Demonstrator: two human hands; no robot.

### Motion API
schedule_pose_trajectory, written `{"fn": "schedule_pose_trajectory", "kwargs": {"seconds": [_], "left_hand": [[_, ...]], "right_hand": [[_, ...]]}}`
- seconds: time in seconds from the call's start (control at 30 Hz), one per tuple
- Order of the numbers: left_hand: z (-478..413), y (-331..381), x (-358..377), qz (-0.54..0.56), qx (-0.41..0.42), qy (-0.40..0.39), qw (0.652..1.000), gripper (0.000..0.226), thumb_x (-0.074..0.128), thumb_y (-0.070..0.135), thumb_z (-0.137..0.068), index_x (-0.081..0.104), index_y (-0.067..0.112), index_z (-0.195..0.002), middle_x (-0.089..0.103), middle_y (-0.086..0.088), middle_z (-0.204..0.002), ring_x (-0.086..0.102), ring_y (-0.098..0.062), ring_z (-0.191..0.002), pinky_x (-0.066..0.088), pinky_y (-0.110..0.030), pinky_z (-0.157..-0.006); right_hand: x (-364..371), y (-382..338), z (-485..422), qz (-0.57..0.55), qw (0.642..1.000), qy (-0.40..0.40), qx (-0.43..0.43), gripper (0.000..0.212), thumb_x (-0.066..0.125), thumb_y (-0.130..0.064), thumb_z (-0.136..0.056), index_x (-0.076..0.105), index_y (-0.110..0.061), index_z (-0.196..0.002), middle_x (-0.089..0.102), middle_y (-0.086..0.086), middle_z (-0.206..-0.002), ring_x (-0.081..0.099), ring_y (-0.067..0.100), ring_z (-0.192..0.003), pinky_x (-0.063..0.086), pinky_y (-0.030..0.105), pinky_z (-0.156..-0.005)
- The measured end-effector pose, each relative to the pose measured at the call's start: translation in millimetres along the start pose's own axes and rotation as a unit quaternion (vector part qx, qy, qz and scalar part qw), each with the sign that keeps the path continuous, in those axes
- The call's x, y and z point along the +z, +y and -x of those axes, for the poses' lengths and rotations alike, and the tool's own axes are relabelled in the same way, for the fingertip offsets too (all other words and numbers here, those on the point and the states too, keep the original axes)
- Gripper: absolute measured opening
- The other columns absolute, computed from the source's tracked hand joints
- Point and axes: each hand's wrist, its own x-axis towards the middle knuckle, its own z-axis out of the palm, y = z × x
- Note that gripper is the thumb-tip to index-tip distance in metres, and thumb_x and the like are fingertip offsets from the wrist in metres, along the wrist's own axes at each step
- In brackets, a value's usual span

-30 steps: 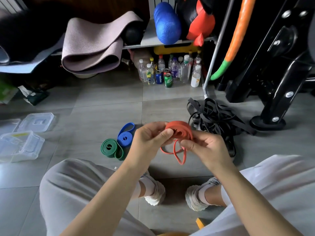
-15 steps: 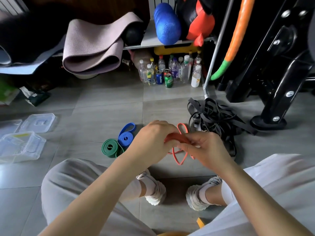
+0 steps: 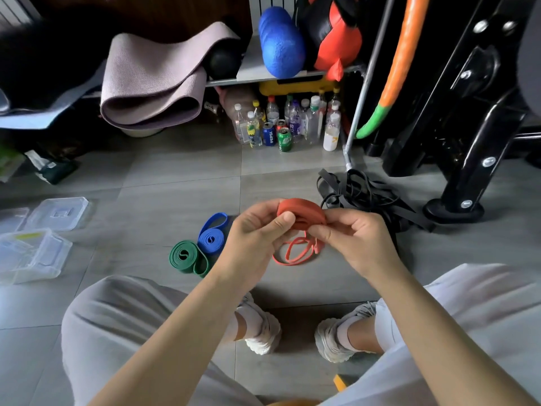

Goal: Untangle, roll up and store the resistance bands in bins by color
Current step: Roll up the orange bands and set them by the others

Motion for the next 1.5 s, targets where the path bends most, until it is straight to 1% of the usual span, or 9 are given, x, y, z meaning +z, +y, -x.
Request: {"fn": "schedule_pose_trajectory", "kwargs": {"seconds": [0.13,0.23,0.4,0.5,0.73,1.03,1.23,1.37,1.5], "left_hand": [[-1,4,-1,-0.166,0.003,0.019,0.986,0.020,0.064,0.014,-0.080,0.061,0.010,-0.099,0.070,-0.001,-0.088,0.067,-0.012,-0.083,0.053,-0.022,-0.073],[-4,17,-3,-0.529,0.102,-0.016,0.843,0.037,0.074,0.023,-0.078,0.060,0.021,-0.112,0.060,0.008,-0.105,0.057,-0.010,-0.097,0.048,-0.024,-0.083],[-13,35,8,-0.713,0.121,-0.101,0.684,0.023,0.059,0.019,-0.089,0.064,0.020,-0.112,0.064,0.003,-0.101,0.056,-0.014,-0.088,0.040,-0.020,-0.075],[-14,35,8,-0.694,0.121,-0.079,0.705,0.020,0.059,0.016,-0.089,0.066,0.020,-0.107,0.064,0.005,-0.097,0.052,-0.009,-0.080,0.040,-0.018,-0.072],[-23,46,-6,-0.439,0.146,0.080,0.883,0.027,0.068,0.000,-0.080,0.065,0.025,-0.091,0.063,0.017,-0.081,0.060,0.008,-0.069,0.049,-0.010,-0.071],[-29,62,-18,-0.454,0.166,0.127,0.866,0.026,0.068,0.002,-0.081,0.064,0.026,-0.090,0.062,0.020,-0.076,0.057,0.013,-0.063,0.046,-0.007,-0.071],[-29,58,-21,-0.506,0.133,0.098,0.847,0.021,0.069,0.007,-0.081,0.070,0.022,-0.095,0.064,0.016,-0.082,0.063,-0.005,-0.080,0.048,-0.016,-0.081],[-26,46,-23,-0.558,0.087,0.055,0.823,0.017,0.071,0.008,-0.080,0.072,0.016,-0.095,0.068,0.009,-0.084,0.063,-0.011,-0.083,0.045,-0.015,-0.080],[-25,44,-25,-0.589,0.061,0.016,0.806,0.015,0.071,0.011,-0.080,0.072,0.019,-0.092,0.068,0.009,-0.085,0.061,-0.010,-0.083,0.048,-0.024,-0.081]], "right_hand": [[-2,5,1,0.027,1.000,-0.002,0.002,0.023,0.073,-0.005,-0.077,0.071,-0.028,-0.082,0.071,-0.007,-0.065,0.066,0.007,-0.058,0.052,0.023,-0.067],[-4,8,0,0.089,0.995,-0.034,0.010,0.027,0.074,-0.008,-0.078,0.073,-0.034,-0.078,0.072,0.000,-0.068,0.068,0.015,-0.060,0.057,0.042,-0.068],[-6,7,-8,0.168,0.984,-0.064,0.006,0.015,0.076,-0.015,-0.077,0.075,-0.026,-0.087,0.074,-0.003,-0.074,0.070,0.013,-0.070,0.057,0.047,-0.070],[-9,6,-10,0.165,0.983,-0.071,0.024,0.021,0.076,-0.015,-0.077,0.070,-0.035,-0.080,0.074,-0.002,-0.077,0.070,0.012,-0.073,0.058,0.043,-0.074],[-14,59,-8,0.277,0.942,-0.140,0.128,0.006,0.070,-0.024,-0.079,0.066,-0.026,-0.076,0.071,0.000,-0.083,0.066,0.017,-0.084,0.050,0.041,-0.087],[-12,33,-19,0.026,0.917,-0.296,0.266,0.016,0.051,-0.012,-0.095,0.050,-0.009,-0.079,0.054,0.003,-0.052,0.048,0.016,-0.048,0.053,0.037,-0.076],[-13,36,-27,0.316,0.872,-0.294,0.229,0.036,0.071,-0.031,-0.082,0.051,-0.021,-0.110,0.065,-0.001,-0.098,0.061,0.012,-0.088,0.047,0.015,-0.074],[-7,28,-35,0.184,0.946,-0.212,0.163,0.081,0.078,-0.050,-0.062,0.048,-0.021,-0.131,0.062,-0.006,-0.118,0.060,0.011,-0.110,0.046,0.037,-0.100],[8,15,-38,0.032,0.988,-0.127,0.080,0.039,0.079,-0.017,-0.067,0.064,-0.023,-0.103,0.071,0.001,-0.099,0.067,0.010,-0.091,0.052,0.029,-0.092]]}}
